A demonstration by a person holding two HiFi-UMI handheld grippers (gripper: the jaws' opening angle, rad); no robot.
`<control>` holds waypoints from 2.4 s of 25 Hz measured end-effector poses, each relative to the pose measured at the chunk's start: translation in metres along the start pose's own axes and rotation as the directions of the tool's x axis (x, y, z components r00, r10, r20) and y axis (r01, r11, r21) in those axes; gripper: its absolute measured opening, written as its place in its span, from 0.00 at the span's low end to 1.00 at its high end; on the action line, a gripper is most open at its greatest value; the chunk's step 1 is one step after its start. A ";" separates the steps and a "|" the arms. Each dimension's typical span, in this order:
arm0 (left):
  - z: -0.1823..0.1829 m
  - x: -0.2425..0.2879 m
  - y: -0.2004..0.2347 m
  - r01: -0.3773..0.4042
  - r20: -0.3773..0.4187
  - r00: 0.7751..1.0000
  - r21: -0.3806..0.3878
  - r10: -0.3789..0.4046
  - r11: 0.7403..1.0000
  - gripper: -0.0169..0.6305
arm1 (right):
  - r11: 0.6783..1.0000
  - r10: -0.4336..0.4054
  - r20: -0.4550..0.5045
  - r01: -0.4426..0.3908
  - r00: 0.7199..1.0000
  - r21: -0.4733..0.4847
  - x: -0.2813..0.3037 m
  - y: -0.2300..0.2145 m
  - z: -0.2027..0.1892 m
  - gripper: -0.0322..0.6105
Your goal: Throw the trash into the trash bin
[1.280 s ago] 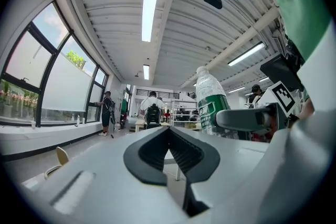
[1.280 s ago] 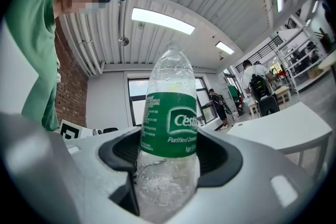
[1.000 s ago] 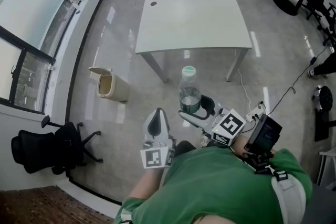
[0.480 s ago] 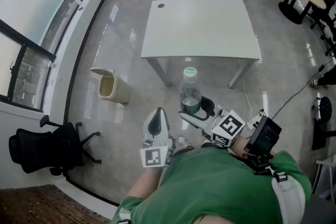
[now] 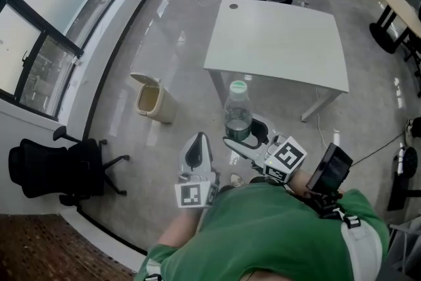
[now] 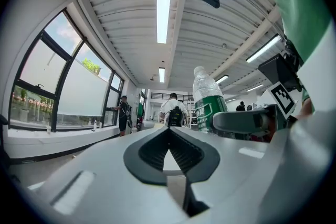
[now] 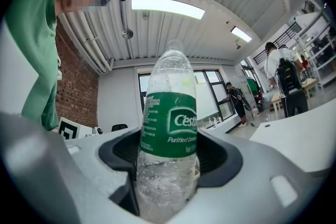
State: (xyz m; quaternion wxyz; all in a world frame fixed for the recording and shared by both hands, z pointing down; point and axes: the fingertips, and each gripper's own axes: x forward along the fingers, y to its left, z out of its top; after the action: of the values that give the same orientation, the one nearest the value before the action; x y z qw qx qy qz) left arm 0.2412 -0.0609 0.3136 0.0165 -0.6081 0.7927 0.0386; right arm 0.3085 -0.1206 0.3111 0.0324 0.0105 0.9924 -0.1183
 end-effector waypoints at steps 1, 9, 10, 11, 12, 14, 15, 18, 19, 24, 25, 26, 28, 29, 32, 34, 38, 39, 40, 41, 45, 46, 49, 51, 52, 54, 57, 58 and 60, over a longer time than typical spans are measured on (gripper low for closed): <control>0.001 -0.001 0.010 -0.008 -0.003 1.000 0.000 0.008 1.000 0.04 | 1.000 0.008 0.000 -0.008 1.000 0.000 0.010 0.002 0.000 0.54; -0.006 -0.012 0.078 -0.078 -0.008 0.997 -0.016 0.078 0.997 0.04 | 0.999 0.048 -0.034 -0.048 0.998 0.016 0.071 0.021 -0.019 0.54; -0.006 -0.011 0.084 -0.088 -0.007 0.996 -0.019 0.088 0.996 0.04 | 0.998 0.053 -0.040 -0.053 0.998 0.018 0.077 0.022 -0.021 0.54; -0.006 -0.010 0.089 -0.097 -0.005 0.995 -0.023 0.097 0.995 0.04 | 0.998 0.059 -0.044 -0.058 0.997 0.018 0.082 0.021 -0.022 0.54; -0.006 -0.009 0.093 -0.105 -0.004 0.994 -0.026 0.105 0.994 0.04 | 0.998 0.064 -0.048 -0.063 0.997 0.019 0.087 0.020 -0.022 0.54; -0.009 -0.003 0.100 -0.121 -0.004 0.993 -0.030 0.121 0.992 0.04 | 0.997 0.075 -0.055 -0.074 0.996 0.022 0.096 0.014 -0.025 0.54; -0.011 0.000 0.104 -0.129 -0.005 0.992 -0.030 0.129 0.991 0.04 | 0.996 0.081 -0.059 -0.080 0.995 0.024 0.101 0.010 -0.026 0.54; -0.015 0.014 0.122 -0.162 -0.015 0.987 -0.030 0.161 0.986 0.04 | 0.994 0.109 -0.069 -0.107 0.992 0.033 0.124 -0.002 -0.029 0.54; -0.015 0.020 0.129 -0.175 -0.019 0.984 -0.028 0.175 0.984 0.04 | 0.992 0.121 -0.071 -0.119 0.990 0.035 0.133 -0.007 -0.029 0.54; -0.012 0.054 0.165 -0.249 -0.020 0.968 -0.001 0.249 0.968 0.04 | 0.982 0.187 -0.072 -0.184 0.980 0.043 0.177 -0.037 -0.021 0.54; -0.010 0.060 0.171 -0.264 -0.017 0.964 0.005 0.264 0.965 0.04 | 0.979 0.202 -0.072 -0.199 0.977 0.046 0.187 -0.042 -0.020 0.54; -0.010 0.067 0.178 -0.280 -0.015 0.960 0.011 0.280 0.960 0.04 | 0.975 0.219 -0.072 -0.215 0.973 0.049 0.196 -0.048 -0.019 0.54; -0.011 0.078 0.190 -0.316 -0.015 0.948 0.020 0.317 0.948 0.04 | 0.966 0.255 -0.073 -0.251 0.964 0.055 0.213 -0.059 -0.018 0.54; -0.012 0.084 0.194 -0.334 -0.014 0.942 0.024 0.335 0.942 0.04 | 0.961 0.273 -0.073 -0.269 0.959 0.057 0.220 -0.065 -0.019 0.54; -0.016 0.101 0.206 -0.386 -0.009 0.922 0.036 0.387 0.922 0.04 | 0.945 0.326 -0.078 -0.321 0.942 0.069 0.241 -0.082 -0.021 0.54; -0.017 0.107 0.214 -0.423 -0.006 0.906 0.040 0.424 0.905 0.04 | 0.932 0.359 -0.085 -0.353 0.930 0.079 0.254 -0.089 -0.024 0.54; -0.022 0.113 0.230 -0.483 -0.015 0.875 0.043 0.484 0.874 0.04 | 0.912 0.407 -0.101 -0.398 0.908 0.100 0.277 -0.098 -0.028 0.54; -0.024 0.112 0.235 -0.493 -0.019 0.869 0.044 0.494 0.869 0.04 | 0.908 0.416 -0.106 -0.405 0.903 0.106 0.283 -0.098 -0.030 0.54; -0.025 0.112 0.241 -0.502 -0.024 0.864 0.046 0.503 0.864 0.04 | 0.904 0.423 -0.112 -0.412 0.899 0.111 0.290 -0.098 -0.031 0.54; -0.025 0.111 0.248 -0.511 -0.029 0.859 0.046 0.512 0.859 0.04 | 0.901 0.431 -0.117 -0.419 0.895 0.114 0.298 -0.097 -0.034 0.54; -0.025 0.105 0.284 -0.537 -0.042 0.842 0.039 0.538 0.843 0.04 | 0.889 0.454 -0.144 -0.438 0.879 0.130 0.335 -0.085 -0.040 0.54; -0.026 0.103 0.293 -0.539 -0.044 0.840 0.036 0.540 0.841 0.04 | 0.888 0.456 -0.153 -0.439 0.877 0.135 0.345 -0.081 -0.042 0.54; -0.029 0.101 0.322 -0.541 -0.054 0.839 0.027 0.542 0.840 0.04 | 0.887 0.460 -0.162 -0.444 0.873 0.127 0.373 -0.073 -0.051 0.54; -0.028 0.101 0.341 -0.541 -0.053 0.839 0.025 0.542 0.840 0.04 | 0.881 0.472 -0.163 -0.459 0.867 0.109 0.390 -0.069 -0.054 0.54; -0.028 0.101 0.350 -0.541 -0.052 0.839 0.024 0.541 0.841 0.04 | 0.880 0.475 -0.165 -0.464 0.864 0.103 0.398 -0.066 -0.055 0.54; -0.028 0.100 0.370 -0.541 -0.049 0.840 0.019 0.541 0.841 0.04 | 0.884 0.468 -0.168 -0.456 0.868 0.105 0.415 -0.061 -0.056 0.54; -0.027 0.093 0.400 -0.538 -0.038 0.842 0.016 0.538 0.843 0.04 | 0.891 0.453 -0.170 -0.442 0.875 0.100 0.440 -0.048 -0.062 0.54; -0.027 0.091 0.410 -0.536 -0.034 0.843 0.015 0.536 0.844 0.04 | 0.892 0.452 -0.169 -0.442 0.876 0.095 0.448 -0.044 -0.064 0.54; -0.026 0.087 0.427 -0.536 -0.025 0.844 0.013 0.536 0.844 0.04 | 0.893 0.450 -0.167 -0.442 0.877 0.087 0.464 -0.036 -0.066 0.54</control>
State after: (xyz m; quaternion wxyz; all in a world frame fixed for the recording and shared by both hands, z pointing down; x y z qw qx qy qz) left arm -0.1930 -0.0367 0.3509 -0.0041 -0.3629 0.9313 0.0313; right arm -0.1591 -0.1340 0.3525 -0.0325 0.2502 0.9590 -0.1290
